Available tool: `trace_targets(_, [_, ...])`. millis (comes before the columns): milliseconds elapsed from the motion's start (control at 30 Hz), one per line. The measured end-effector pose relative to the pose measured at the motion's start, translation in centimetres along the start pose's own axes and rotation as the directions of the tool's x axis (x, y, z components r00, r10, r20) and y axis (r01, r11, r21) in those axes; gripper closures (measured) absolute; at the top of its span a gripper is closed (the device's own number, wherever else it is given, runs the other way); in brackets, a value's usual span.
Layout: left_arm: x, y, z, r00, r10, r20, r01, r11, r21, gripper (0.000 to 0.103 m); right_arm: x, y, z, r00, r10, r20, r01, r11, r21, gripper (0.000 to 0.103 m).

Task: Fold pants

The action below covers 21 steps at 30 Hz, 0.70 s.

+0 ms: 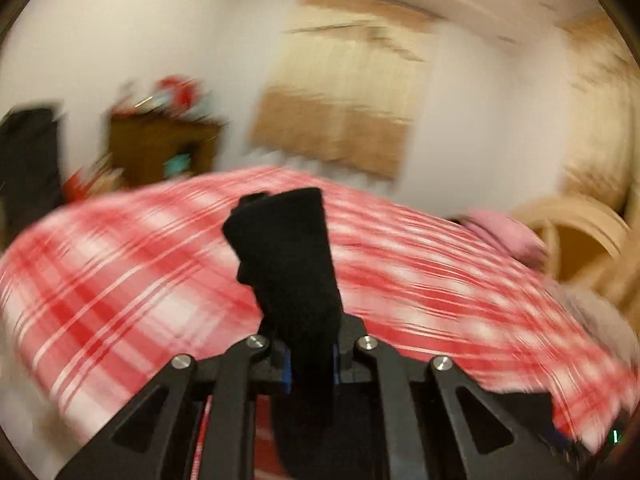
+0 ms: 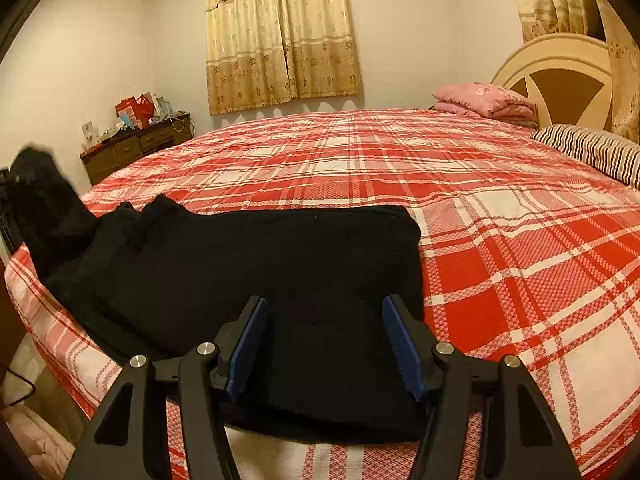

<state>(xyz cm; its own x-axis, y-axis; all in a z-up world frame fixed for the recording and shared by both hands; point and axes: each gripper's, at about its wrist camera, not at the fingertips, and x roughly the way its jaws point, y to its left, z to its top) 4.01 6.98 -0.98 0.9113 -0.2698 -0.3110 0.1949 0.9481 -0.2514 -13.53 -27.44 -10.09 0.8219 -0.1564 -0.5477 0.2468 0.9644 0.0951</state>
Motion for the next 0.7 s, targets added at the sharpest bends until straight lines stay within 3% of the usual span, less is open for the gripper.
trace_targets(67, [-0.2, -4.0, -0.5, 0.993, -0.114, -0.013, 0.115, 0.986, 0.119, 0.089, 0.0, 0.0, 0.0, 1.000, 0.005, -0.001, -0.005, 1.000, 0.002, 0.041])
trace_targets(133, [-0.1, -7.0, -1.9, 0.979, -0.194, -0.056, 0.201, 0.957, 0.207, 0.089, 0.0, -0.1, 0.1, 1.000, 0.008, -0.004, -0.008, 1.000, 0.005, 0.041])
trace_targets(167, [0.4, -9.0, -3.4, 0.966, -0.236, -0.105, 0.256, 0.931, 0.262, 0.089, 0.0, -0.2, 0.2, 1.000, 0.013, -0.004, -0.013, 1.000, 0.012, 0.041])
trace_targets(267, [1.3, -12.6, -7.4, 0.936, -0.278, -0.216, 0.342, 0.868, 0.361, 0.089, -0.1, -0.7, 0.3, 0.999, 0.036, -0.004, -0.036, 0.999, 0.036, 0.041])
trace_targets(367, [2.2, -14.3, -11.0, 0.925, -0.250, -0.286, 0.358, 0.825, 0.437, 0.089, -0.1, -1.0, 0.4, 0.998, 0.063, 0.002, -0.063, 0.997, 0.050, 0.040])
trace_targets(433, [2.7, -14.6, -12.8, 0.932, -0.210, -0.297, 0.338, 0.798, 0.499, 0.089, -0.2, -1.3, 0.7, 0.996, 0.093, -0.003, -0.092, 0.994, 0.062, 0.037])
trace_targets(567, [2.4, -14.3, -13.5, 0.933, -0.201, -0.298, 0.333, 0.796, 0.505, 0.089, -0.9, -2.2, 2.6, 0.986, 0.167, -0.008, -0.164, 0.974, 0.156, 0.036])
trace_targets(667, [2.4, -14.3, -13.7, 0.934, -0.204, -0.295, 0.333, 0.800, 0.499, 0.089, -1.6, -2.9, 5.2, 0.942, 0.332, 0.052, -0.334, 0.907, 0.258, 0.034])
trace_targets(700, [2.3, -14.4, -14.0, 0.936, -0.203, -0.287, 0.328, 0.797, 0.507, 0.089, -1.4, -2.8, 6.1, 0.915, 0.399, 0.060, -0.399, 0.874, 0.279, 0.034])
